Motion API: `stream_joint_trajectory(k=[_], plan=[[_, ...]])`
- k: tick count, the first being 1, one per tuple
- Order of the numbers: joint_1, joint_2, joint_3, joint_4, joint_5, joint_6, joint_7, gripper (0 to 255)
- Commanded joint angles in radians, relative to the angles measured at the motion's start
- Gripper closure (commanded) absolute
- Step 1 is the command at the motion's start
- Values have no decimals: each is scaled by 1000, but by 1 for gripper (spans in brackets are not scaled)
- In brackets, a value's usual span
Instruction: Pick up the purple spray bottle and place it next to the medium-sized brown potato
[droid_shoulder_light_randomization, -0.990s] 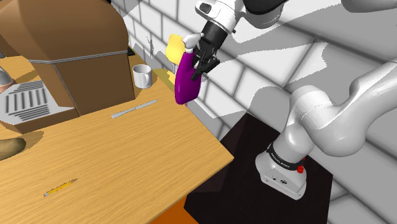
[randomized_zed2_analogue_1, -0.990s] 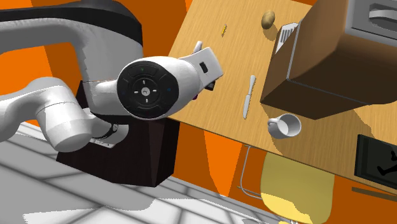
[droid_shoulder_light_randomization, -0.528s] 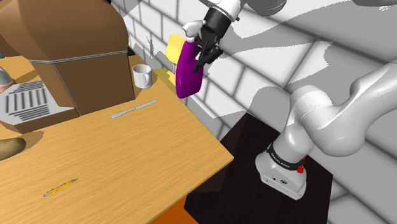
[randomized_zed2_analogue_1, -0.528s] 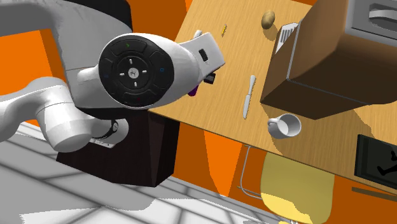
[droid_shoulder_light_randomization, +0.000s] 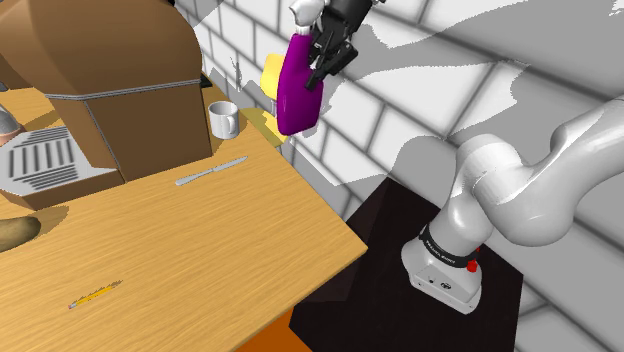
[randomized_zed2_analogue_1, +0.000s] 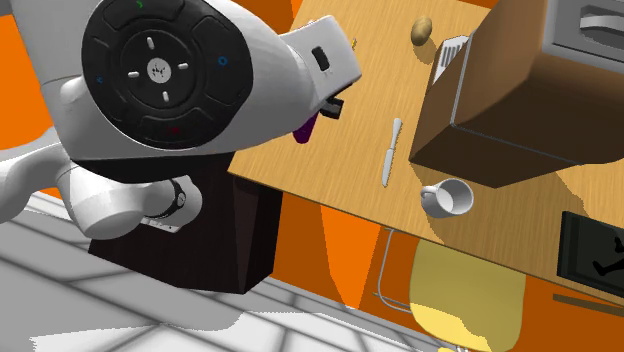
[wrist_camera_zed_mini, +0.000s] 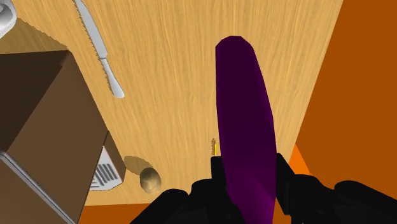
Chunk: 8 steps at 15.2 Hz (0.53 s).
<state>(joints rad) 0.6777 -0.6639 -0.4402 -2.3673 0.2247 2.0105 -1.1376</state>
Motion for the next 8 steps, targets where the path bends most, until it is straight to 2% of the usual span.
stream_joint_trajectory(k=[1, 7, 8], plan=[[-2, -7, -2, 30, 1, -22, 7, 255], [2, 2, 7, 109, 1, -89, 33, 255], [14, 29, 10, 111, 12, -63, 34, 255]])
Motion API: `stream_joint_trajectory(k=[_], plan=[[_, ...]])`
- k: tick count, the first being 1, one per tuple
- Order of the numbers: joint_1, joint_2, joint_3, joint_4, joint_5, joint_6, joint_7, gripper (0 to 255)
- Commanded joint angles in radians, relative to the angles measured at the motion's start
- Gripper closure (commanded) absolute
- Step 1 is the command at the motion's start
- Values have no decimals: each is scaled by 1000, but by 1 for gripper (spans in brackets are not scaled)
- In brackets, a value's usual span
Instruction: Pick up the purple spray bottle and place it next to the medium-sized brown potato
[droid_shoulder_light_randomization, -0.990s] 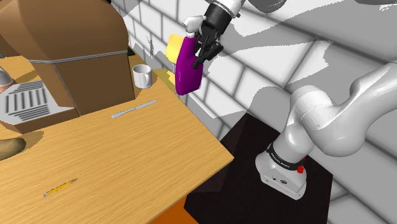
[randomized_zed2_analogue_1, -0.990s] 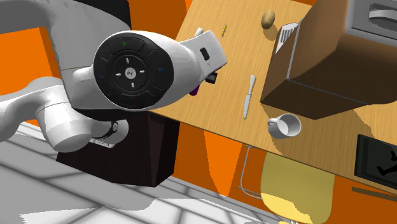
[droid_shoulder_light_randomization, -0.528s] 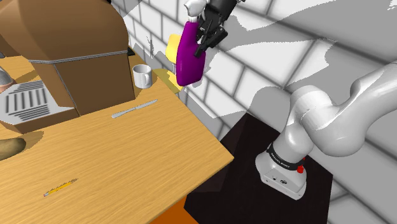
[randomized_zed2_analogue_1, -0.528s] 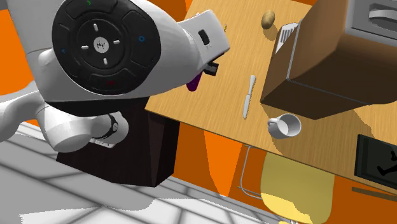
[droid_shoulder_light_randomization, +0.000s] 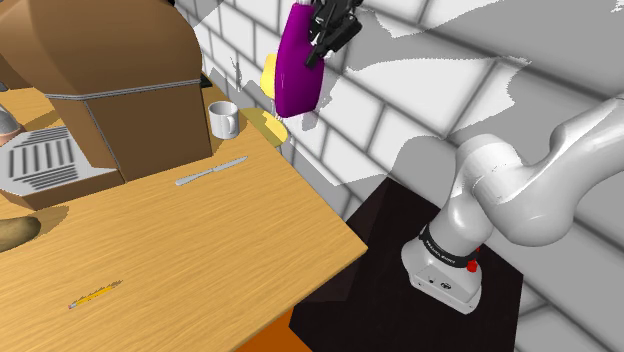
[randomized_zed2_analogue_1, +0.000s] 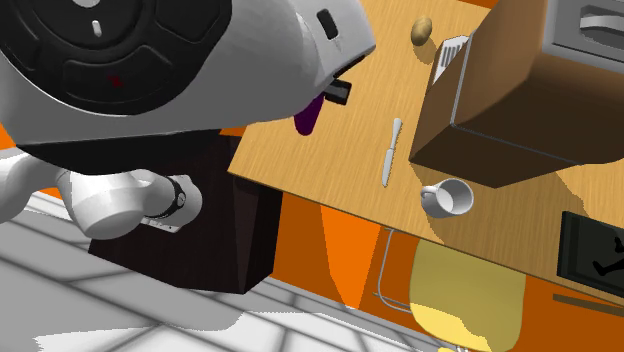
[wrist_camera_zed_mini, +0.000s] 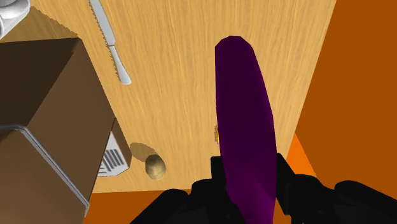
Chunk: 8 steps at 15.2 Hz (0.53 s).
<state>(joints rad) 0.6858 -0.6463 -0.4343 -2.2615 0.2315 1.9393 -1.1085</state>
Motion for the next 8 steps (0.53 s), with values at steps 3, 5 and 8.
stream_joint_trajectory(k=[3, 5, 8], plan=[[45, 97, 8, 21, 41, 82, 4, 255], [71, 158, 8, 38, 67, 126, 1, 255], [109, 255, 6, 75, 111, 185, -8, 255]])
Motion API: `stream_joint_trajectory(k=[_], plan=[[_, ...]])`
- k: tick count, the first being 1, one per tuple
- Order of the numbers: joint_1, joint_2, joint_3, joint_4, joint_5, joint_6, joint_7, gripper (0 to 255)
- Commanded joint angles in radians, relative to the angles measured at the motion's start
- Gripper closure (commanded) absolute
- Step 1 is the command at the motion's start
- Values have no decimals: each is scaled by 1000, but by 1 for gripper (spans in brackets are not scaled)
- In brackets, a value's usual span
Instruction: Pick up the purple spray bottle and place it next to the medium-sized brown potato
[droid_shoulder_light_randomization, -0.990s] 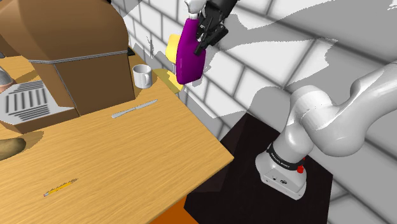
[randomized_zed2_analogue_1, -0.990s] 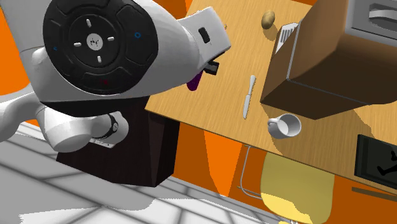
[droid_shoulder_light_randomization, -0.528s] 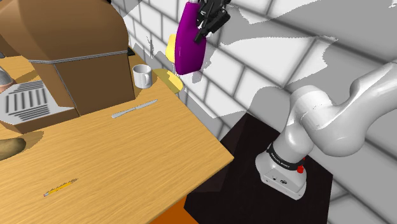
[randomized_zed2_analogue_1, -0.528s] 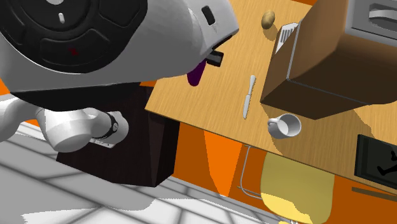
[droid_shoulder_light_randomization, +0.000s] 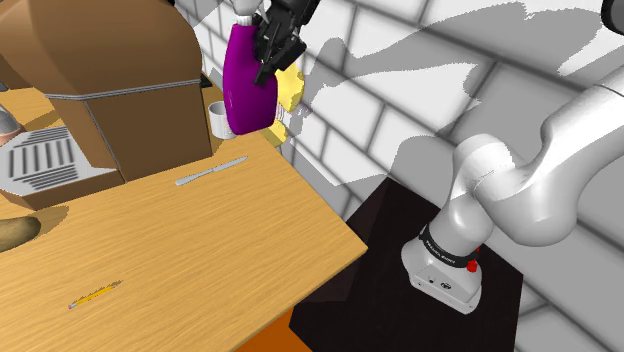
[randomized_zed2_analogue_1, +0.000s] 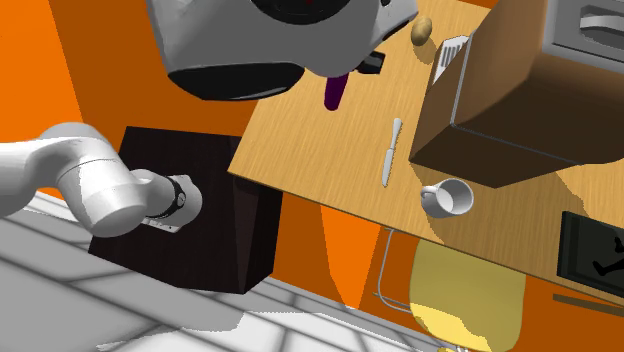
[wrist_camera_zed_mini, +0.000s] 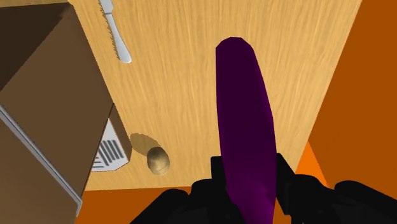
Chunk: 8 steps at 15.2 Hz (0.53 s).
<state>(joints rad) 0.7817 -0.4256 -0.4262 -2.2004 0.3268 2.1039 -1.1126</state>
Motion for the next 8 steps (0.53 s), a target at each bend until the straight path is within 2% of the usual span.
stream_joint_trajectory(k=[1, 8], plan=[[25, 68, -3, 29, 32, 38, -8, 255], [95, 318, -9, 173, 162, 123, -45, 255]])
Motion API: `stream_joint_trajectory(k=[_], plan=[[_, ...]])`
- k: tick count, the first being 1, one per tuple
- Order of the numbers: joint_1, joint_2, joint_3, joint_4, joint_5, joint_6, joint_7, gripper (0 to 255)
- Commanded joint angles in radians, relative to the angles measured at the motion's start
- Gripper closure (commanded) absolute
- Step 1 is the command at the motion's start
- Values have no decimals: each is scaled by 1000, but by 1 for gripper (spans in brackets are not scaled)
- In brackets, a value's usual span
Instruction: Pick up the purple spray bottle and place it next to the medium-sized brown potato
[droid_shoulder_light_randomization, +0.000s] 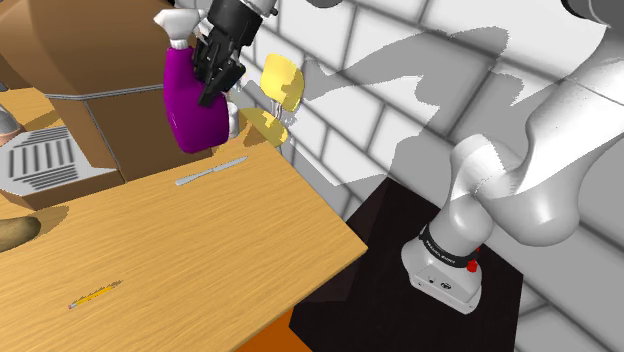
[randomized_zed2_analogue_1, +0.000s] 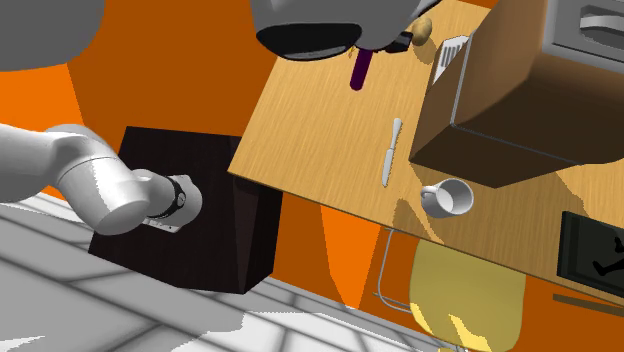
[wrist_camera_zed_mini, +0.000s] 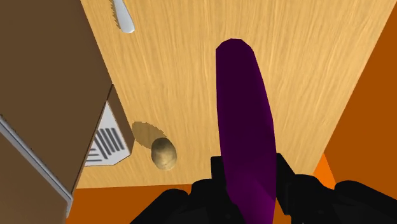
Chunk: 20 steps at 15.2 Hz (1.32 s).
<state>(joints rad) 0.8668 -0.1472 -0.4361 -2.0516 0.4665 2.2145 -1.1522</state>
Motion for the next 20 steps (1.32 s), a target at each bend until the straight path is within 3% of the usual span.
stream_joint_trajectory(k=[1, 11, 16, 19, 20], plan=[[16, 77, 1, 51, 42, 19, -10, 255], [15, 464, 40, 392, 210, 28, -25, 255], [-16, 671, 71, 630, 252, 0, 14, 255], [-44, 826, 90, 833, 262, -36, 62, 255], [-44, 829, 93, 825, 266, -26, 56, 255]])
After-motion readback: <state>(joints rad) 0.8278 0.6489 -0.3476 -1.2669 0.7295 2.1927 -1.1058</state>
